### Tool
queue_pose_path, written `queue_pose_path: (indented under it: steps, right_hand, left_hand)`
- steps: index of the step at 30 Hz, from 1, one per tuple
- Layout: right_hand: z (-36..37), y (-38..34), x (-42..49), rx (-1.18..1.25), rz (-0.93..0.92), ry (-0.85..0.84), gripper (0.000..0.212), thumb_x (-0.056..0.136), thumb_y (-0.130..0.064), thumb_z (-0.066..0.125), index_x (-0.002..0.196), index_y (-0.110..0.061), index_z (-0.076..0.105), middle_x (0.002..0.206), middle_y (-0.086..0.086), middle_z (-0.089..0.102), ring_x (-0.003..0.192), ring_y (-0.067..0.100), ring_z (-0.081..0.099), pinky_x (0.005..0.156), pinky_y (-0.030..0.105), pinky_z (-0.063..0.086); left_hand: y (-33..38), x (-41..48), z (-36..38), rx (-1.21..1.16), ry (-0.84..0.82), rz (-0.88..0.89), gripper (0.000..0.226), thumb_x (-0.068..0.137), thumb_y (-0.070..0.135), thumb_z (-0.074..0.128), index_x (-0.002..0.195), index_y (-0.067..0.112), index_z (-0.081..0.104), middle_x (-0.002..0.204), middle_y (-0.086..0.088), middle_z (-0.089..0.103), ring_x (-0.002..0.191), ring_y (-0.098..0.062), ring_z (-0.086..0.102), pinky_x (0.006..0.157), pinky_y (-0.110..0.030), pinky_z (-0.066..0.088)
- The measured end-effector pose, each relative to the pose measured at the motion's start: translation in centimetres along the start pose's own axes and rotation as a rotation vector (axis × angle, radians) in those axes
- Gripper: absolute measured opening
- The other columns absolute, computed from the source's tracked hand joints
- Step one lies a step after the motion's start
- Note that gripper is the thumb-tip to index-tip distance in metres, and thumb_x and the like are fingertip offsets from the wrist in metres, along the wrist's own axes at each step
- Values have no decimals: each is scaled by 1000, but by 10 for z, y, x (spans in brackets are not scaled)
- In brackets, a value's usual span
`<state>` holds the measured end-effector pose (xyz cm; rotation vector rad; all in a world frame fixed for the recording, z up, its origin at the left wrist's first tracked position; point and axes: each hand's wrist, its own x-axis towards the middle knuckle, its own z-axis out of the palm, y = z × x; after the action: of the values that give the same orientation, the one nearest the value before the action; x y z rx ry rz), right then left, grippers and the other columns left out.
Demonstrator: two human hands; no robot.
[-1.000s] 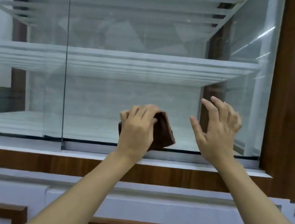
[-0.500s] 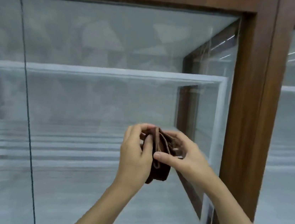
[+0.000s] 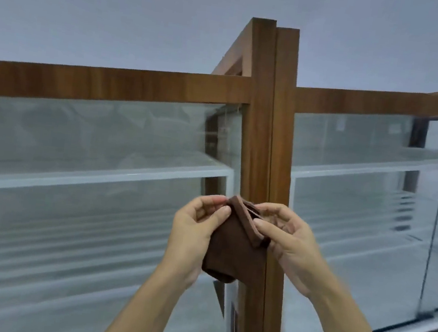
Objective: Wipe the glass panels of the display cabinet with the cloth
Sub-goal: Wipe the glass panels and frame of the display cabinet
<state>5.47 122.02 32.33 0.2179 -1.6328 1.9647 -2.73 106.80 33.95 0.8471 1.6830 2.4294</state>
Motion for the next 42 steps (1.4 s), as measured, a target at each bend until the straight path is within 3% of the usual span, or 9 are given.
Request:
queue_pose_path:
  steps: [6, 10, 13, 19, 23, 27, 31, 36, 42]
  right_hand:
    - [-112, -28, 18, 13, -24, -25, 24, 84, -15, 66, 107, -8, 69, 95, 10, 75, 83, 18, 70, 69, 26, 57]
    - [-190, -58, 42, 19, 9, -110, 55, 74, -35, 87, 119, -11, 67, 119, 9, 71, 105, 22, 69, 81, 32, 59]
    - [-227, -71, 56, -240, -20, -160, 74, 57, -15, 95, 122, -27, 63, 121, -8, 67, 106, 11, 69, 77, 25, 57]
    - [-248, -81, 114, -264, -222, 40, 20, 83, 1, 75, 90, -15, 65, 87, 2, 72, 84, 17, 69, 79, 33, 60]
    - [-232, -96, 152, -434, -433, 80, 23, 84, -4, 76, 91, -15, 56, 80, -6, 65, 75, 9, 64, 67, 18, 52]
    - [-225, -89, 177, -757, -651, 146, 28, 84, -4, 68, 87, -18, 44, 75, -6, 49, 70, 17, 48, 66, 35, 45]
    - [-243, -83, 189, -918, -837, 310, 28, 80, -16, 77, 80, -19, 49, 82, -4, 51, 77, 17, 47, 69, 30, 30]
    - [-253, -76, 197, -965, -1046, 219, 16, 78, -9, 79, 81, -24, 74, 87, -2, 60, 81, 22, 53, 73, 30, 21]
    - [-279, -71, 204, -1110, -1041, 157, 36, 79, -37, 80, 115, -33, 74, 118, -1, 63, 104, 20, 42, 81, 35, 19]
  left_hand:
    - [-39, 7, 119, 11, 146, 142, 13, 87, 6, 75, 98, 11, 71, 91, -5, 76, 85, -14, 72, 73, -24, 57]
    - [-53, 25, 208, 149, 326, 285, 12, 87, 12, 76, 93, 22, 72, 88, 8, 75, 86, -7, 71, 78, -29, 60]
    - [-59, 43, 254, 217, 416, 325, 11, 87, 13, 77, 91, 22, 72, 87, 7, 74, 84, -7, 71, 80, -38, 61]
    - [-67, 77, 285, 289, 569, 447, 12, 88, 13, 76, 91, 23, 71, 90, 6, 72, 88, -6, 69, 77, -24, 59]
    - [-68, 111, 287, 438, 711, 666, 9, 89, 10, 73, 93, 18, 71, 97, 4, 67, 91, -6, 65, 81, -22, 56]
    - [-93, 139, 288, 680, 813, 874, 13, 92, 3, 68, 103, 6, 75, 104, -7, 61, 97, -15, 59, 86, -19, 52]
    - [-111, 149, 288, 887, 969, 967, 18, 93, 6, 69, 109, 11, 76, 106, -9, 61, 94, -18, 47, 81, -24, 42]
    - [-116, 144, 287, 1064, 888, 965, 25, 92, 2, 68, 115, 8, 74, 98, -8, 65, 88, -22, 55, 75, -33, 43]
    - [-127, 132, 303, 1210, 760, 835, 43, 104, 26, 45, 142, 8, 55, 143, -15, 55, 136, -29, 47, 112, -42, 37]
